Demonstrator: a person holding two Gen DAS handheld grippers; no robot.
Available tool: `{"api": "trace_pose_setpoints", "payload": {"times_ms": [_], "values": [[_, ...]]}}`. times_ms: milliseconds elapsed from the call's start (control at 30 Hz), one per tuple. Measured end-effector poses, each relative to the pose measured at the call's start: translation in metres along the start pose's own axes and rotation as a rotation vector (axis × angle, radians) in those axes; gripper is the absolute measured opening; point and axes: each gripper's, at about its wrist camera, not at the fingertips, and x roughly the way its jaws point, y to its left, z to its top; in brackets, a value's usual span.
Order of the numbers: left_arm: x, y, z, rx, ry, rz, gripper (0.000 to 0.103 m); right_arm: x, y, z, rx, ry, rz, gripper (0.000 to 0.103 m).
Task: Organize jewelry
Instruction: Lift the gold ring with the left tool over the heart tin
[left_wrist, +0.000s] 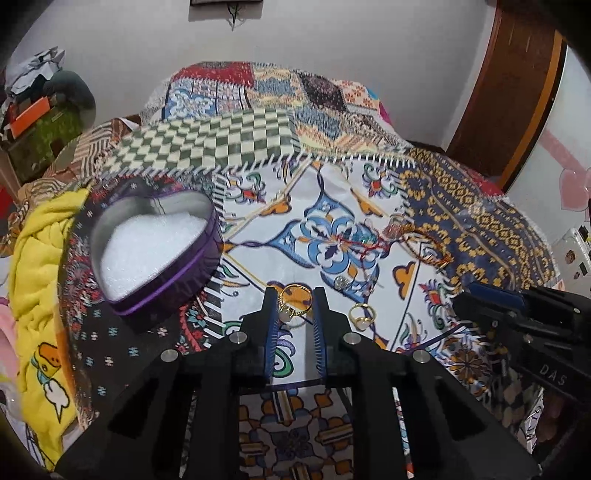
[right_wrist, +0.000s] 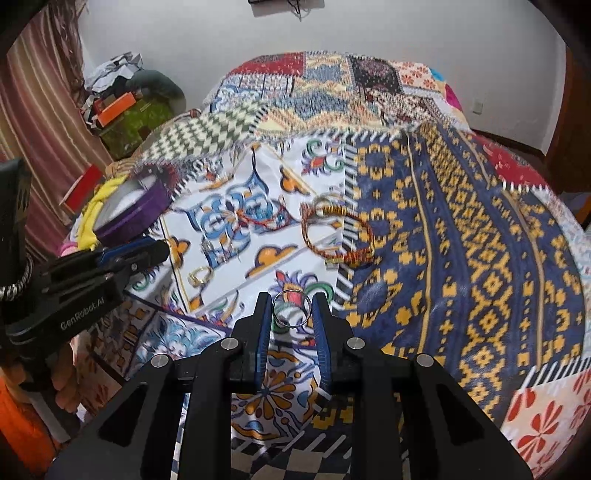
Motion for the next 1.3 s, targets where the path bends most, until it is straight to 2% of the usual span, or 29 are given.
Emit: {"api": "trace_pose_setpoints", "payload": {"times_ms": [400, 667, 967, 1300], "values": [[-0.049, 0.008, 0.015, -0.018, -0.118, 0.021, 0.017, -0.033, 0.031, 0.036, -0.045, -0.137, 0.031, 0.02], [-0.074, 0.025, 0.026, -0.035, -0.195, 0.047, 0.017, -0.044, 0.058, 0.057, -0.09, -0.195, 0.064, 0.02], [-0.084, 0.054, 0.034, -0.08, -0.244, 0.075, 0.017, -0.044, 0.087, 0.074, -0.142, -0.225, 0.104, 0.02], [-0.073, 0.085, 0.034, -0.122, -0.233, 0.097, 0.017, -0.02, 0.111, 0.088, -0.178, -0.202, 0.149, 0.02]]}}
